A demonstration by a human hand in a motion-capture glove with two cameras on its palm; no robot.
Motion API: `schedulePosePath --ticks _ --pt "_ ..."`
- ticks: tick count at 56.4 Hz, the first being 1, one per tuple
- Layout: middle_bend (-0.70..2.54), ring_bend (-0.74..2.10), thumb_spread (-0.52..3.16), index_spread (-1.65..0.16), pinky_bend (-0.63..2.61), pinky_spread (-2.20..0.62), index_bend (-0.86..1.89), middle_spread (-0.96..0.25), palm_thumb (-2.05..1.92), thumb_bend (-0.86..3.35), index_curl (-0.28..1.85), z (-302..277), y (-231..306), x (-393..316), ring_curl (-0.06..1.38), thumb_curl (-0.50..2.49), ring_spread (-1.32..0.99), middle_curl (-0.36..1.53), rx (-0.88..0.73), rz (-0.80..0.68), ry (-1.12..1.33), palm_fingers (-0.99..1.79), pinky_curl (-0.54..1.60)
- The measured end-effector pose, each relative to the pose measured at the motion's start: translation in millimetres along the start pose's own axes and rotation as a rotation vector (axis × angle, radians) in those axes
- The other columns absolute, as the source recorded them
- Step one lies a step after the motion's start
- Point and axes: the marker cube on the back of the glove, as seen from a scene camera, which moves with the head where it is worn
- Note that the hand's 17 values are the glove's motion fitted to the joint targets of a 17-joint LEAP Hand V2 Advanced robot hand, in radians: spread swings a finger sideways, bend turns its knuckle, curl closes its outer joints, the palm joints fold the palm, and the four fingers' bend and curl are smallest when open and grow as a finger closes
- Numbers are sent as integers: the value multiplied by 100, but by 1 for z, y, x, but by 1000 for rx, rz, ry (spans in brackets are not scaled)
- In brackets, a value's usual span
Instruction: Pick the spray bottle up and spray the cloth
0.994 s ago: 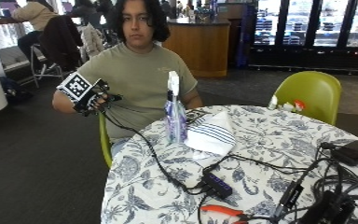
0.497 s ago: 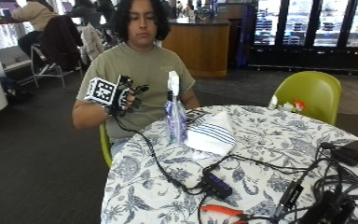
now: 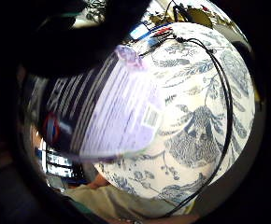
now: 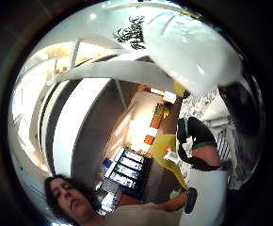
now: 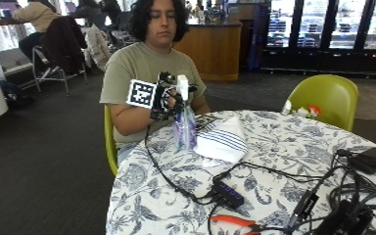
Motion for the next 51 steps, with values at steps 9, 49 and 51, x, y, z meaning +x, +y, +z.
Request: schedulePosePath --ticks 9,49,51 --pt "22 43 96 -14 16 18 20 13 91 -2 30 7 -23 8 35 50 5 36 96 125 101 55 31" --pt "32 49 77 -25 29 -8 11 -11 99 -2 27 12 -111 41 40 57 -14 44 -67 30 -206 113 38" --pt "38 51 72 -26 25 -9 12 -13 104 0 27 7 -111 40 42 59 -14 47 -33 1 -187 117 37"
